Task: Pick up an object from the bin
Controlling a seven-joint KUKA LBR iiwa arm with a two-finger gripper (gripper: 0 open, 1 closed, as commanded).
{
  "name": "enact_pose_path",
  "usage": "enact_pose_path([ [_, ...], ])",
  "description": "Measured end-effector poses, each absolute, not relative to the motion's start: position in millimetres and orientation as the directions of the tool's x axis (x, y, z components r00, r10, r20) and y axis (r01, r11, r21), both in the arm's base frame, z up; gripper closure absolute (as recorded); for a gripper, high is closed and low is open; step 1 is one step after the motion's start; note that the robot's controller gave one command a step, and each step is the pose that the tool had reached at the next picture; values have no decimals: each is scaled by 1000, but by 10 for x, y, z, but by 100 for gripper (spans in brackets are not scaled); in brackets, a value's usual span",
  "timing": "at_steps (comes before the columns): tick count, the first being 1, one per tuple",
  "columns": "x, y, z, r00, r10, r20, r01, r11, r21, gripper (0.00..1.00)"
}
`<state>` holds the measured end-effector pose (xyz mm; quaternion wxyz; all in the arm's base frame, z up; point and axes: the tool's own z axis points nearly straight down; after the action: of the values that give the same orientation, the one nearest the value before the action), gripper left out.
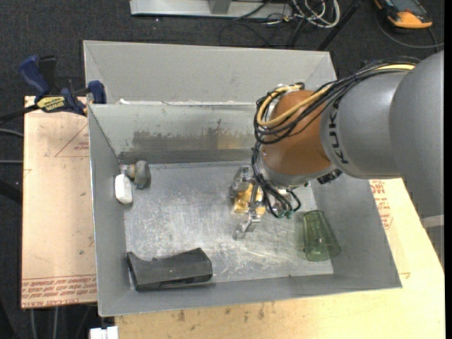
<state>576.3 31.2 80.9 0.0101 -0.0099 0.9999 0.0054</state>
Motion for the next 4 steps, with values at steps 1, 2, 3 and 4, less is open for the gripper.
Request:
enact_pose_path([
  [1, 5803, 256, 802, -1000, -18, -19, -18, 1000, 6, 0],
  [2, 5917, -56, 759, -1000, 2, -3, 2, 1000, 9, 0],
  [3, 6256, -426, 765, -999, -41, -5, -41, 999, 3, 100],
  [4, 6281, -429, 771, -999, -40, -19, -40, 999, 2, 0],
])
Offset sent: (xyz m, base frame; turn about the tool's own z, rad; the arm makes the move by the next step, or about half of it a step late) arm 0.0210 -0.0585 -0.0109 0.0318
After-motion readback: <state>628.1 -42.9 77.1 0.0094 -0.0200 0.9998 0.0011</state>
